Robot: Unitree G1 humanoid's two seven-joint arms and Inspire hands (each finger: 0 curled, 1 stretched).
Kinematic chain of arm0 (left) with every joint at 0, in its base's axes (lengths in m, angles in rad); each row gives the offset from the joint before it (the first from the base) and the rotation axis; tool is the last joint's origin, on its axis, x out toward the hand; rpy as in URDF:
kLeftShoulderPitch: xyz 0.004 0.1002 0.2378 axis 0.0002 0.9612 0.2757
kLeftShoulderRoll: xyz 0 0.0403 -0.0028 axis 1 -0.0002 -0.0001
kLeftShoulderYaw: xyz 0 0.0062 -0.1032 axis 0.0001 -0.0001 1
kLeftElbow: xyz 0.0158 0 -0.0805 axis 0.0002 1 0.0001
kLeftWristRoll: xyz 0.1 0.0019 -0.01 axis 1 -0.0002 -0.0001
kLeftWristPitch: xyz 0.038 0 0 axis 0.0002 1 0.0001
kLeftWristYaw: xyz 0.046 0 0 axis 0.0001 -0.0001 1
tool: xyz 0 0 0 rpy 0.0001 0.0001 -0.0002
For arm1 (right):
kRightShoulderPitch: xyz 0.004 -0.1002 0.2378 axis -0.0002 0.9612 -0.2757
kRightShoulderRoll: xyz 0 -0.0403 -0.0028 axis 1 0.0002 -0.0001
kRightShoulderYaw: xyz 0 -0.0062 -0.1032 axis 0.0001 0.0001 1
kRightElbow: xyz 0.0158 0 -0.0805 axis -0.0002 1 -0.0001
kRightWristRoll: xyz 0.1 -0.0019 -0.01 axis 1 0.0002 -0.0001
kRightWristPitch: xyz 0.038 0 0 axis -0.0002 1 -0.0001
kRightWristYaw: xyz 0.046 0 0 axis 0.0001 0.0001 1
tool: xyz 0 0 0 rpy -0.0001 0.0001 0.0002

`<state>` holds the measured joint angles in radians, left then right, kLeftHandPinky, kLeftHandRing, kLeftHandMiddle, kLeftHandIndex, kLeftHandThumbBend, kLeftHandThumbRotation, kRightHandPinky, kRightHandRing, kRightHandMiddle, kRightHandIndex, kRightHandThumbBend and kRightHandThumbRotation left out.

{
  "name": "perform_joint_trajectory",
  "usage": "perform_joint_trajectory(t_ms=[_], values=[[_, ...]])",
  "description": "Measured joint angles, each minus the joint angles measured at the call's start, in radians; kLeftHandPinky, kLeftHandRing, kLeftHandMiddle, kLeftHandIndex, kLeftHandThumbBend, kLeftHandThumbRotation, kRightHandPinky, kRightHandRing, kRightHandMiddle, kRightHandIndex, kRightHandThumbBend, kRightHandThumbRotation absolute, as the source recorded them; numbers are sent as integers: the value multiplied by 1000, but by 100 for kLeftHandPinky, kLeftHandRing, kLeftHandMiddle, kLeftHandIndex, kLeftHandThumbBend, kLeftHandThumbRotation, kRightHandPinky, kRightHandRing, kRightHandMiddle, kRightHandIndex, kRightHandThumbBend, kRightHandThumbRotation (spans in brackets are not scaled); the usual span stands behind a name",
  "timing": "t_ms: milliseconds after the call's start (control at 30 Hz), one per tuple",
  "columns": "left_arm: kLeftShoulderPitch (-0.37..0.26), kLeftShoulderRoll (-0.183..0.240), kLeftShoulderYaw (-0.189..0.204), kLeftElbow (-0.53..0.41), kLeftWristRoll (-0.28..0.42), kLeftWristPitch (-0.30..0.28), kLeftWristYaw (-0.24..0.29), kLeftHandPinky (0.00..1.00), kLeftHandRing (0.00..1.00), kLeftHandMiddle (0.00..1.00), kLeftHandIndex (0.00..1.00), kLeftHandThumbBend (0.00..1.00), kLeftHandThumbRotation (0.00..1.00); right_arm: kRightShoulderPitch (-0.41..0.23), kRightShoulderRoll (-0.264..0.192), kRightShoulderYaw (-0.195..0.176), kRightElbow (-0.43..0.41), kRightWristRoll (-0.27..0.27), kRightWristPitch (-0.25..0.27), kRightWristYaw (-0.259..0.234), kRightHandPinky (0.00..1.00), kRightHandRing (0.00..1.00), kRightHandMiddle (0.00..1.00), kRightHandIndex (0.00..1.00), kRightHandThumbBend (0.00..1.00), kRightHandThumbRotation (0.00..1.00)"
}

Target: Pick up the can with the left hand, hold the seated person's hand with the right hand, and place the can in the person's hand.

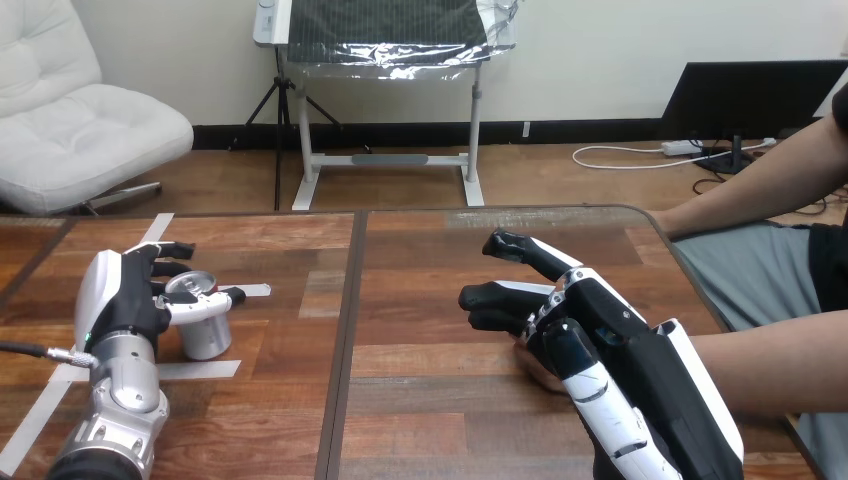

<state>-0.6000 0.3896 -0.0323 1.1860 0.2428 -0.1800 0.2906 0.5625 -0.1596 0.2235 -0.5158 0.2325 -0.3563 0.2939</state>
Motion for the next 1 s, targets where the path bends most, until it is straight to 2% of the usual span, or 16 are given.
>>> perform_joint_trajectory(t_ms=[367, 700, 1000], values=[[6, -5, 5, 0, 1, -35, 19, 51, 61, 66, 68, 82, 0, 0, 0, 2, 0, -3, 0, -2, 75, 77, 70, 82, 44, 64], [6, -5, 10, 0, 0, -38, 20, 51, 61, 66, 68, 82, 0, 0, 1, 6, 0, -4, 0, -3, 75, 77, 70, 82, 43, 64], [6, -3, 6, 0, 9, -36, 3, 57, 68, 72, 74, 81, 3, 0, 1, 7, 0, -4, 0, -4, 75, 77, 70, 82, 43, 63]])
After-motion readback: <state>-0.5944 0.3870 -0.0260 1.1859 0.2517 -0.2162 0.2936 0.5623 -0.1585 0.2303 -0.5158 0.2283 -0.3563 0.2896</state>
